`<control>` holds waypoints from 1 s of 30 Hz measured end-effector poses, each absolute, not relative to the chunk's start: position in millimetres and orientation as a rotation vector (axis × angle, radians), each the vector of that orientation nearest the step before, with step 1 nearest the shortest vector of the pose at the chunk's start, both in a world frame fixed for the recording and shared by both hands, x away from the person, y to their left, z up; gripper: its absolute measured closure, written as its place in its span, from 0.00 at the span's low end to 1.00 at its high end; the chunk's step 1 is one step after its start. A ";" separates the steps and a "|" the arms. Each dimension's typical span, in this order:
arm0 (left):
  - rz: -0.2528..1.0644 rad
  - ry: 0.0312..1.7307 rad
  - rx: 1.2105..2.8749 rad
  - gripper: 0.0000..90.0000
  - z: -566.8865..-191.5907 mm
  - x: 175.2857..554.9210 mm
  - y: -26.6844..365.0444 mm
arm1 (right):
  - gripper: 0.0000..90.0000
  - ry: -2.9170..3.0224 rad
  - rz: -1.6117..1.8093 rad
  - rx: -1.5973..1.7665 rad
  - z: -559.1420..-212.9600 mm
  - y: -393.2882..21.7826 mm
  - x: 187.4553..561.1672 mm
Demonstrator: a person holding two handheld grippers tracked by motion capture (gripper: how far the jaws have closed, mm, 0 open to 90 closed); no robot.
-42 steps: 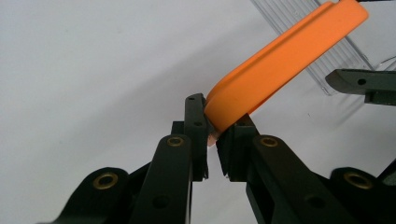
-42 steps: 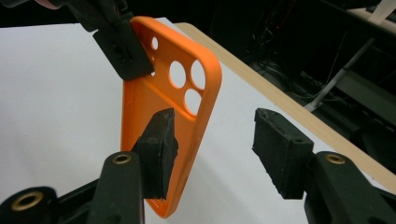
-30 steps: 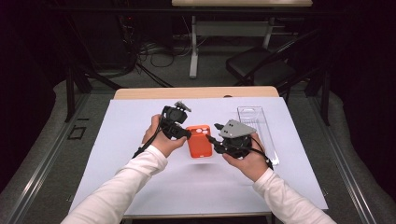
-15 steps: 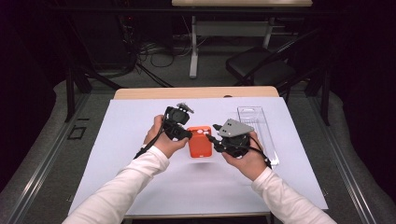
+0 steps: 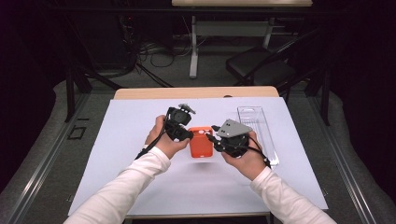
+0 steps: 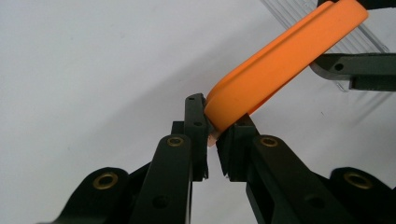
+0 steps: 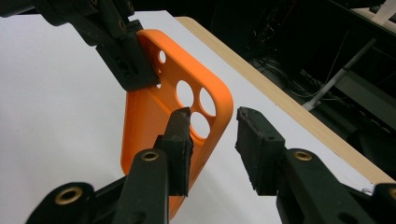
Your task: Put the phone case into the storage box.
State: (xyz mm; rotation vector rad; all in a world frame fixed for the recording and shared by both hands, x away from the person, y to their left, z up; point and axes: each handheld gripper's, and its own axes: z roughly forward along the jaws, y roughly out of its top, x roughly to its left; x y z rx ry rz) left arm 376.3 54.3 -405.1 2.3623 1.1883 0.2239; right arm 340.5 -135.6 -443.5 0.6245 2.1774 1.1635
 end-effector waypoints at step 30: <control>0.254 1.178 2.394 0.92 -409.1 373.4 43.5 | 0.83 2.151 1.108 0.608 -441.2 -130.6 339.5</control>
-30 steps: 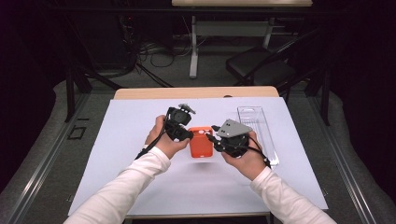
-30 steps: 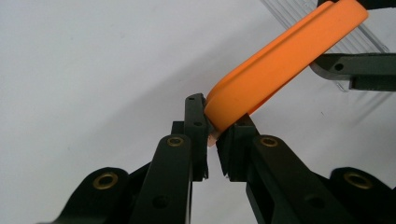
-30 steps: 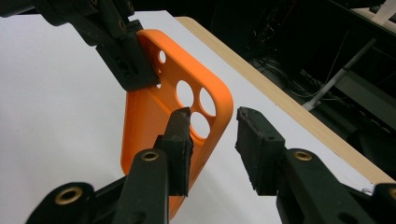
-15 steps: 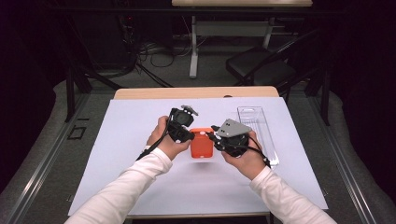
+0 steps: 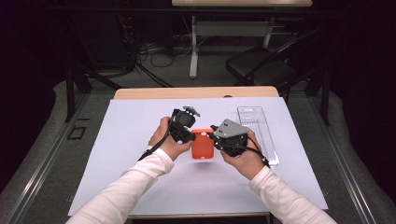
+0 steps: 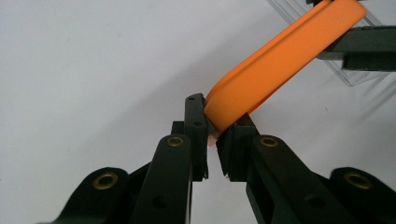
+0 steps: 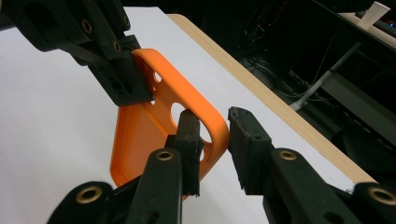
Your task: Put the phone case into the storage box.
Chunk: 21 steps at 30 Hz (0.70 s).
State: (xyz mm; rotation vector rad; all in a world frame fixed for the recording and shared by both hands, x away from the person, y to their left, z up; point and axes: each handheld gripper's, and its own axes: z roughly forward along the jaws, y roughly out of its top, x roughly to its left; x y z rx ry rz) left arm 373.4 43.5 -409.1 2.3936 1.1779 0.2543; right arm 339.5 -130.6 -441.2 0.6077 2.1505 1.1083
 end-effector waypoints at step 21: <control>0.225 1.188 2.377 0.91 -410.1 375.4 45.7 | 0.89 2.122 1.025 0.559 -442.0 -125.6 334.0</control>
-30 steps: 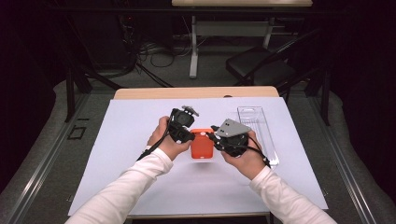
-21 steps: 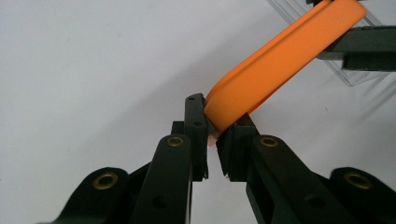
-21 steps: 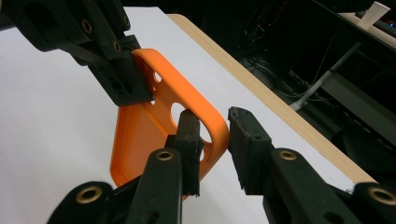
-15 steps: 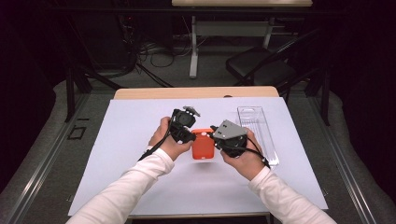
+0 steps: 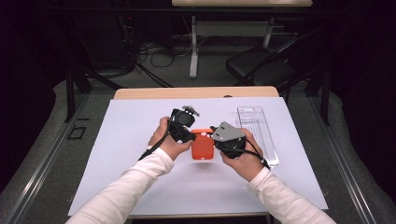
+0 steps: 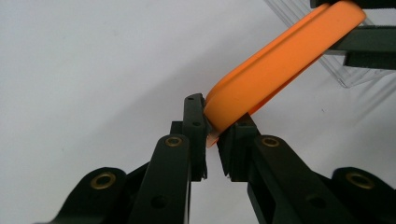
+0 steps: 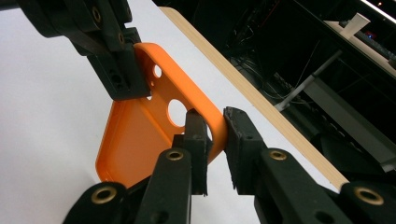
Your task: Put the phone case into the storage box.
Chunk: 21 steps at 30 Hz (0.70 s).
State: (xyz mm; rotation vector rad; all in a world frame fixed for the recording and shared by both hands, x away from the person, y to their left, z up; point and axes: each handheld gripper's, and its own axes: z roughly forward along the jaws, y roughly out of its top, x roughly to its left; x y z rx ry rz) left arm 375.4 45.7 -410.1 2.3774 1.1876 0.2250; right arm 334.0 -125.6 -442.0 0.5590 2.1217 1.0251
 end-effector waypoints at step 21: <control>0.246 1.079 2.368 0.64 -413.8 378.0 54.1 | 0.89 2.096 1.046 0.503 -443.8 -134.6 338.6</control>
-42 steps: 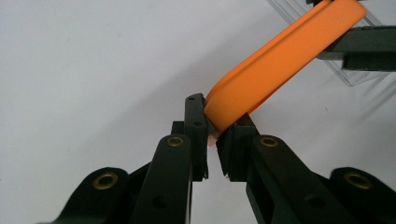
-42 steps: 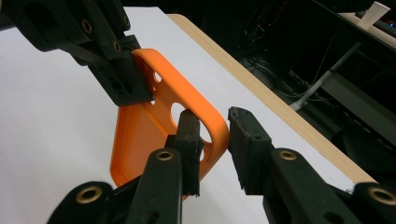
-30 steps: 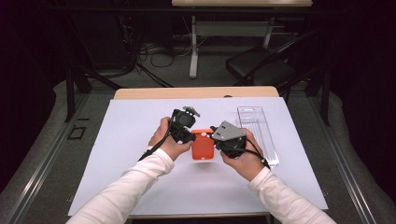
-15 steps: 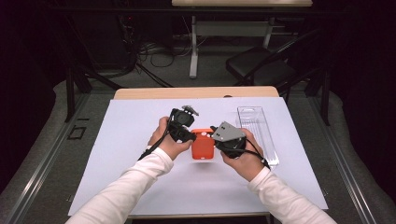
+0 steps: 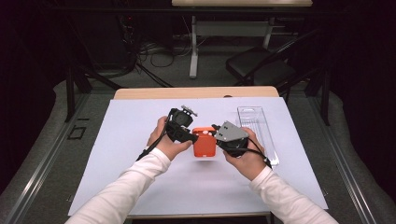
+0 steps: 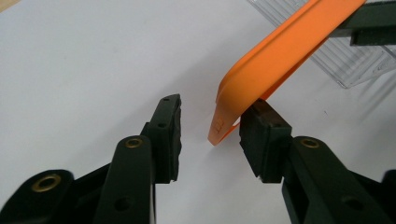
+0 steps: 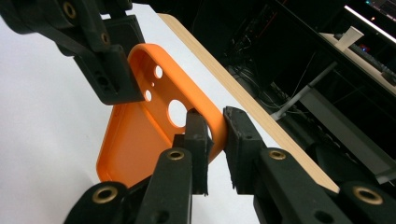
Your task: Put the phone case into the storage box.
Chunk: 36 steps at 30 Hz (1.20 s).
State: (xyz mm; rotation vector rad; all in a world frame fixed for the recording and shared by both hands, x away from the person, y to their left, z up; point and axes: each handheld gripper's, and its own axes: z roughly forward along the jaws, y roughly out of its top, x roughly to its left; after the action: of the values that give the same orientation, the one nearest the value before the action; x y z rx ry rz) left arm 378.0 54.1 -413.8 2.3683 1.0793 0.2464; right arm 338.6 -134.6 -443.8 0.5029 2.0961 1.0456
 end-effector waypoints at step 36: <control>0.354 0.828 2.310 0.51 -410.6 365.4 73.1 | 0.89 2.050 1.209 0.433 -441.9 -158.4 347.2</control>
State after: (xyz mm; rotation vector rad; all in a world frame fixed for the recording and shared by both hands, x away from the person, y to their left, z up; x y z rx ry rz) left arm 365.4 73.1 -410.6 2.3100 0.8285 0.3542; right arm 347.2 -158.4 -441.9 0.4328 2.0497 1.2094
